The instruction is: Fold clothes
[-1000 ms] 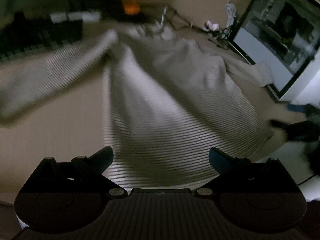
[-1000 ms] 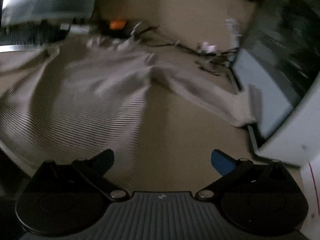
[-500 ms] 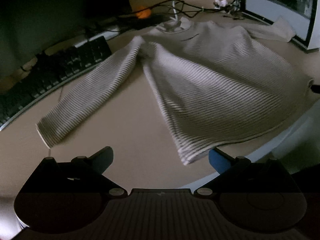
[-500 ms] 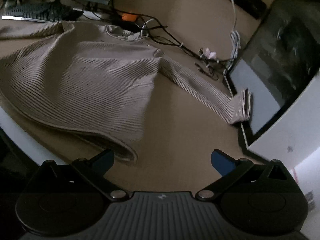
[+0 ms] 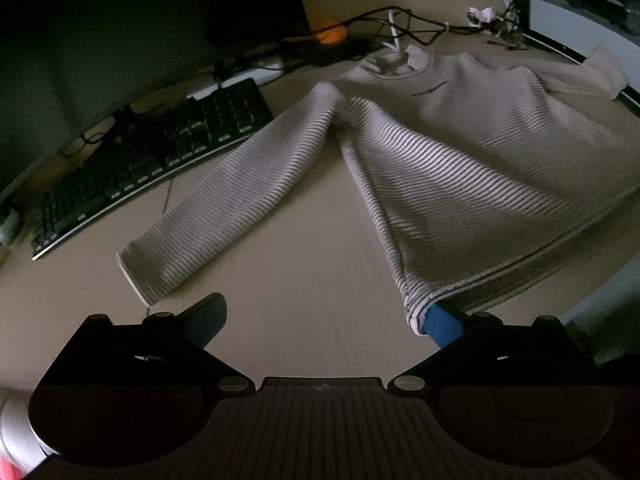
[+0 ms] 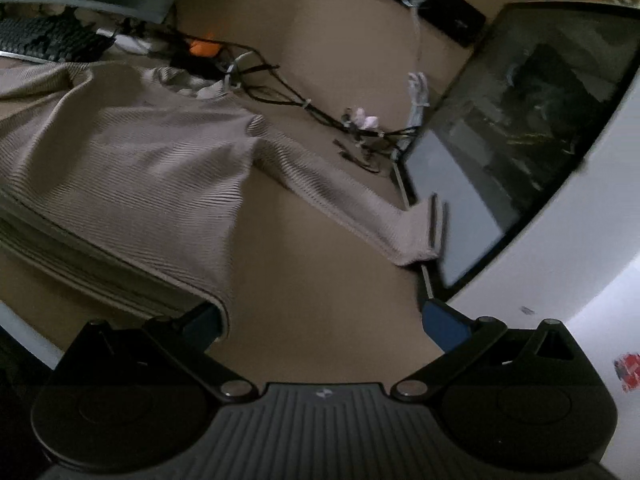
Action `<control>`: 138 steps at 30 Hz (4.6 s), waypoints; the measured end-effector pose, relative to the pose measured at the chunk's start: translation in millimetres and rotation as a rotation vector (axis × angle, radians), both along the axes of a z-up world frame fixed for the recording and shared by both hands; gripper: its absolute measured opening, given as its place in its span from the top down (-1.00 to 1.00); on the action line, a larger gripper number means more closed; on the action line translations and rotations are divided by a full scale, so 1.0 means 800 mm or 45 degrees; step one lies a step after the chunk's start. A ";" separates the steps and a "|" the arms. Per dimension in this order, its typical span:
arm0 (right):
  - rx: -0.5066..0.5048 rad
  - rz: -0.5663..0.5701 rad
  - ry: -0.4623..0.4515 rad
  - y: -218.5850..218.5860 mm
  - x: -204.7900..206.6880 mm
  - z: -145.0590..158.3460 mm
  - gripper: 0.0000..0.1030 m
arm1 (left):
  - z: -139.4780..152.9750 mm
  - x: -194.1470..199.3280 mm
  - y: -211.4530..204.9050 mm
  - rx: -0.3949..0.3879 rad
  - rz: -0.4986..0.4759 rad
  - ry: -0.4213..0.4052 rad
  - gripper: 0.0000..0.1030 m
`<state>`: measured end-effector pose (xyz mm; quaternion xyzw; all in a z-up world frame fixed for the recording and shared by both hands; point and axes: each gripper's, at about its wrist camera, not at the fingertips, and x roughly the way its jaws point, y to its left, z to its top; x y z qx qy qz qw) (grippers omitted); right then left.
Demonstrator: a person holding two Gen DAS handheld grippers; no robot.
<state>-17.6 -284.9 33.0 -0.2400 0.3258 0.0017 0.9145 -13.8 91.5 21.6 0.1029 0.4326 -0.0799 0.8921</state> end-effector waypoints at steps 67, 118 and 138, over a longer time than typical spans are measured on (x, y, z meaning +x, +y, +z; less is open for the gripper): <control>0.651 0.281 0.392 0.086 0.192 -0.048 -1.00 | -0.049 0.107 0.112 -1.122 1.187 -0.017 -0.68; 0.669 0.215 0.117 0.013 0.234 0.017 -1.00 | 0.006 0.336 -0.125 -0.416 0.341 -0.182 0.09; 0.671 0.208 0.065 -0.011 0.233 0.037 -1.00 | -0.007 0.199 -0.200 0.040 -0.249 -0.260 -0.64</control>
